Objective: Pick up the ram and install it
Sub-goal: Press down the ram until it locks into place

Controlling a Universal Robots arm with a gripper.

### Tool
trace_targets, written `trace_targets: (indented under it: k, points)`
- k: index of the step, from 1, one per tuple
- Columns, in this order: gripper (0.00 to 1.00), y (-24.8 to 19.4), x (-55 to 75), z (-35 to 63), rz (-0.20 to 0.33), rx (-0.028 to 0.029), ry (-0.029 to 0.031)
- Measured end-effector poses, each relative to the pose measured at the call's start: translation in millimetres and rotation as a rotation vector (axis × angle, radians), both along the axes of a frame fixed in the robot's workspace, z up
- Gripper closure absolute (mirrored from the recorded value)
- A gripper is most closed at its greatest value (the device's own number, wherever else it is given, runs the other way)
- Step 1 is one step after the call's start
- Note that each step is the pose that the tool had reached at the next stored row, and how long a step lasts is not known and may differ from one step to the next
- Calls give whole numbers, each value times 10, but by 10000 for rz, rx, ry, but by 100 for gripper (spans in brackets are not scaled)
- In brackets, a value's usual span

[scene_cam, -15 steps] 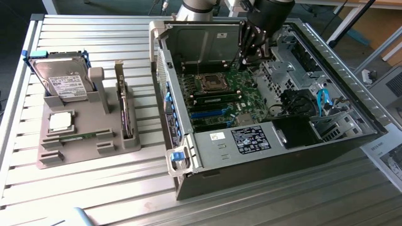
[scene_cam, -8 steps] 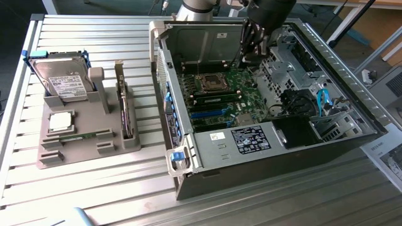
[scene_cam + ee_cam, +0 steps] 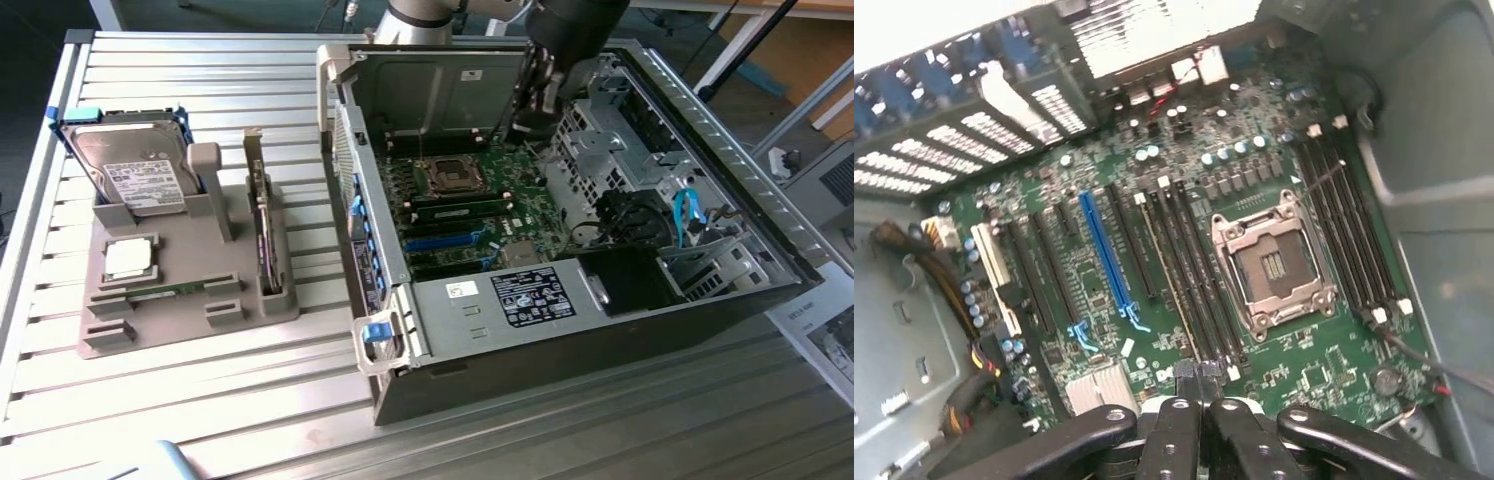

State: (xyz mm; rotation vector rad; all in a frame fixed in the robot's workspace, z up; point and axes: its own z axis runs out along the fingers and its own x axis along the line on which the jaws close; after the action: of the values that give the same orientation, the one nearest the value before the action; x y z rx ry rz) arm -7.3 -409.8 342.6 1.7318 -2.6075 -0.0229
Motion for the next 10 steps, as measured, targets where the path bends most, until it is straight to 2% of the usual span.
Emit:
trace_targets:
  k: [4,5,8,10]
  points:
    - [89,0,0,1,-767,1,1]
    - [89,0,0,1,-1174,0,0]
    - [89,0,0,1,-1873,0,0]
    - [89,0,0,1,-2556,1,0]
